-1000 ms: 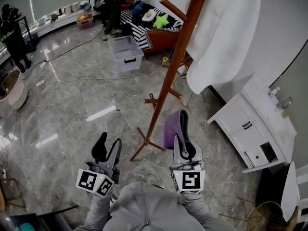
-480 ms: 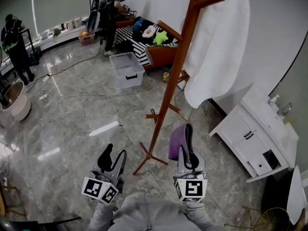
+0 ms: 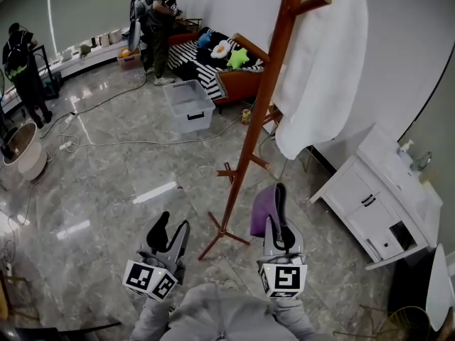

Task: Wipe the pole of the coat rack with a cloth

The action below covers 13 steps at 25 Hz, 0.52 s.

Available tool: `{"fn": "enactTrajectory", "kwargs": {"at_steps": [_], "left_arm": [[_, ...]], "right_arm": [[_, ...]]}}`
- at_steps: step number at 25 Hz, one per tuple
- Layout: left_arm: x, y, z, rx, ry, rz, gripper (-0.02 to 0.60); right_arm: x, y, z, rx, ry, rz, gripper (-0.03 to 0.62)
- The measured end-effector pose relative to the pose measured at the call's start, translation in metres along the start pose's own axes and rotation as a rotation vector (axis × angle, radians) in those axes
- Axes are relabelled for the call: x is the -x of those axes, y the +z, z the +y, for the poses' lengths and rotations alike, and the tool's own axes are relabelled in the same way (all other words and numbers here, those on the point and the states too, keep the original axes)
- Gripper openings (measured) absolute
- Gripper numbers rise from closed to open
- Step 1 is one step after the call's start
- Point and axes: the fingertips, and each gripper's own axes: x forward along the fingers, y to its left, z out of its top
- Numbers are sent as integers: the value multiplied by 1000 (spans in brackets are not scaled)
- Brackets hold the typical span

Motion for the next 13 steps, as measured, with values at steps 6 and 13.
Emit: {"fn": "enactTrajectory", "kwargs": {"at_steps": [6, 13], "left_arm": [[-2, 0, -3, 0, -9, 2, 242], [2, -7, -2, 1, -20, 9, 242]], "right_arm": [[2, -1, -1, -3, -2, 3, 52], [6, -1, 3, 2, -5, 16, 52]]}}
